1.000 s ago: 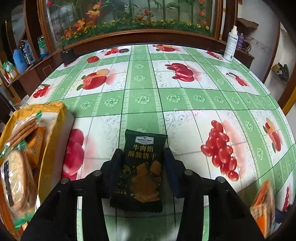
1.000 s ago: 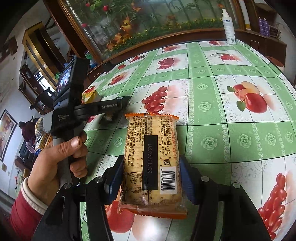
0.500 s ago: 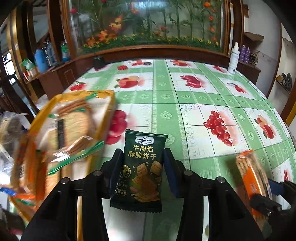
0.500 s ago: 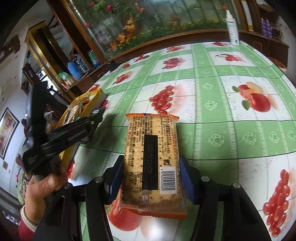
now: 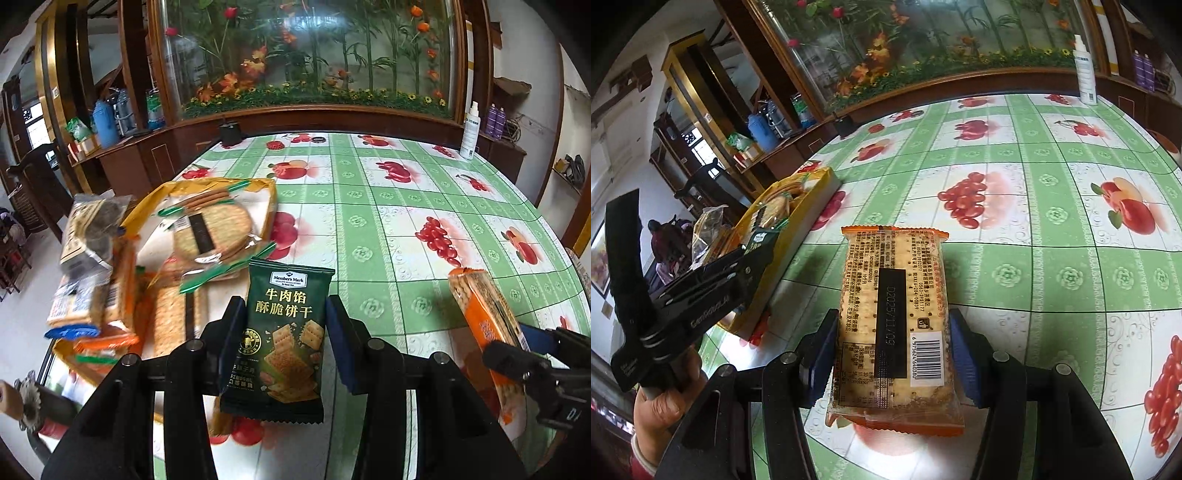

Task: Organize snacks
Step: 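Carry the green pack with the left tool while the right tool carries the orange pack toward the tray, then lower the orange pack into the tray with the right tool while the left tool lowers the green pack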

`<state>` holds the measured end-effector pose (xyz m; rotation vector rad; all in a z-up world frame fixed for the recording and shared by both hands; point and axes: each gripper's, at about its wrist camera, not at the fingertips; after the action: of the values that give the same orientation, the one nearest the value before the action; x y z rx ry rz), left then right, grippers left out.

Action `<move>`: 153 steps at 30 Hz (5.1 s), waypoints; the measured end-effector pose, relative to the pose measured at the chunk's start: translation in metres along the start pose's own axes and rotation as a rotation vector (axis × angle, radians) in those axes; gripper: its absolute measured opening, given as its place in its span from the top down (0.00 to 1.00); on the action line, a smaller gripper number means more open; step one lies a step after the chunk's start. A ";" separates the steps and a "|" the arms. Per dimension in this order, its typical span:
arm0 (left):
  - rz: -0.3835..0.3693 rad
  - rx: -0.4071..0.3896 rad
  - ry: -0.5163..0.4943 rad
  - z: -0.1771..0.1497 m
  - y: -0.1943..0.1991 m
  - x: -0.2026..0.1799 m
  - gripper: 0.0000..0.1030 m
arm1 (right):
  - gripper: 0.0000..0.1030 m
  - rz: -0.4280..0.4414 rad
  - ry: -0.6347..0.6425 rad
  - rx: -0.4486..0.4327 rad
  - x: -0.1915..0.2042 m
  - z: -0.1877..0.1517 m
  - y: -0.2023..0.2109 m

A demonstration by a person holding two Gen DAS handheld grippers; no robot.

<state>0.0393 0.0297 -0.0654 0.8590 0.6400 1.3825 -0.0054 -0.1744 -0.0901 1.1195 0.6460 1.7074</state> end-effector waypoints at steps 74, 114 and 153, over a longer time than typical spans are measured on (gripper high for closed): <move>0.038 -0.060 0.153 -0.023 0.037 0.096 0.58 | 0.43 0.102 0.286 0.031 0.136 0.047 -0.034; 0.000 -0.029 0.193 -0.003 0.012 0.117 0.58 | 0.43 0.135 0.299 0.074 0.167 0.096 -0.086; -0.003 -0.018 0.191 0.020 0.001 0.117 0.58 | 0.43 0.161 0.263 0.068 0.175 0.129 -0.105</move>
<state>0.0678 0.1425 -0.0418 0.7167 0.7725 1.4768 0.1345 0.0188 -0.0509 1.0250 0.7989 2.0051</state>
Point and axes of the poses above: each gripper's, at about its wrist camera, not at the fingertips, and y roughly against the way its jaws point, x to its left, z to its top, and after that the axes turned 14 degrees about x, right-handed
